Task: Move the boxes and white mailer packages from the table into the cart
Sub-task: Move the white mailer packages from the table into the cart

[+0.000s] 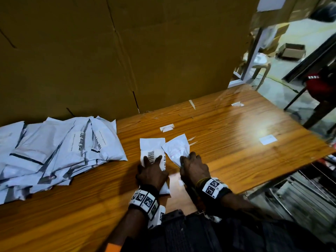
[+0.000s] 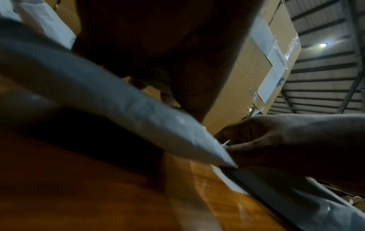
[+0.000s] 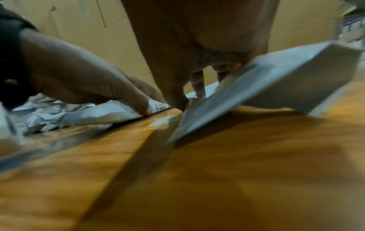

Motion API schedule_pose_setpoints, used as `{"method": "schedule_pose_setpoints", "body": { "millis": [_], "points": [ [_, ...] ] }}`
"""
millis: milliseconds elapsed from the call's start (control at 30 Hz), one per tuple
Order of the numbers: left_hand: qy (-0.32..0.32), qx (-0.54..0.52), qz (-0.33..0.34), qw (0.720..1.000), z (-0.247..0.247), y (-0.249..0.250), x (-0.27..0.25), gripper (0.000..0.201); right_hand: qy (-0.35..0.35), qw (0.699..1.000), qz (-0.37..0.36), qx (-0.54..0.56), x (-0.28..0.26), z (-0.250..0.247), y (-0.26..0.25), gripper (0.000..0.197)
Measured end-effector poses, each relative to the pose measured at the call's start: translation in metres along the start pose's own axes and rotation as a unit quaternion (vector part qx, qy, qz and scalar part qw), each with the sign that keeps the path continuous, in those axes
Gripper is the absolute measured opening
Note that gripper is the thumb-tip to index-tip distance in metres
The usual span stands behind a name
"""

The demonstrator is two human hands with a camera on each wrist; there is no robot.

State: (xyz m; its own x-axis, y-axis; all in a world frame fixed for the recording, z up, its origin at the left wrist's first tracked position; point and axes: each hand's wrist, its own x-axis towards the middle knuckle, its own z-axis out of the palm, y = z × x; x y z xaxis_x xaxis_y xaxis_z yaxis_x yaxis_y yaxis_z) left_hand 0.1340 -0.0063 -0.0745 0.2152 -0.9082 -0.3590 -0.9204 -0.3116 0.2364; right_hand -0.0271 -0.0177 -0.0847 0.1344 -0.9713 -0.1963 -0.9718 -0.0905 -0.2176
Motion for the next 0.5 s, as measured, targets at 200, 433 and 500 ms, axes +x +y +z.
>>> {"method": "schedule_pose_setpoints", "body": {
  "millis": [200,433,500],
  "points": [
    [0.094,-0.102,0.059,0.989,0.02,0.019,-0.004,0.063,0.009,0.989,0.067,0.134,-0.011,-0.019,0.036,0.052],
    [0.091,-0.192,0.148,0.966,0.037,0.089,-0.014,0.062,0.098,0.935,0.182,0.289,-0.035,-0.046,0.094,0.051],
    [0.068,-0.2,0.179,0.961,0.047,0.12,-0.021,0.062,0.133,0.915,0.215,0.316,-0.051,-0.054,0.123,0.049]
  ]
}}
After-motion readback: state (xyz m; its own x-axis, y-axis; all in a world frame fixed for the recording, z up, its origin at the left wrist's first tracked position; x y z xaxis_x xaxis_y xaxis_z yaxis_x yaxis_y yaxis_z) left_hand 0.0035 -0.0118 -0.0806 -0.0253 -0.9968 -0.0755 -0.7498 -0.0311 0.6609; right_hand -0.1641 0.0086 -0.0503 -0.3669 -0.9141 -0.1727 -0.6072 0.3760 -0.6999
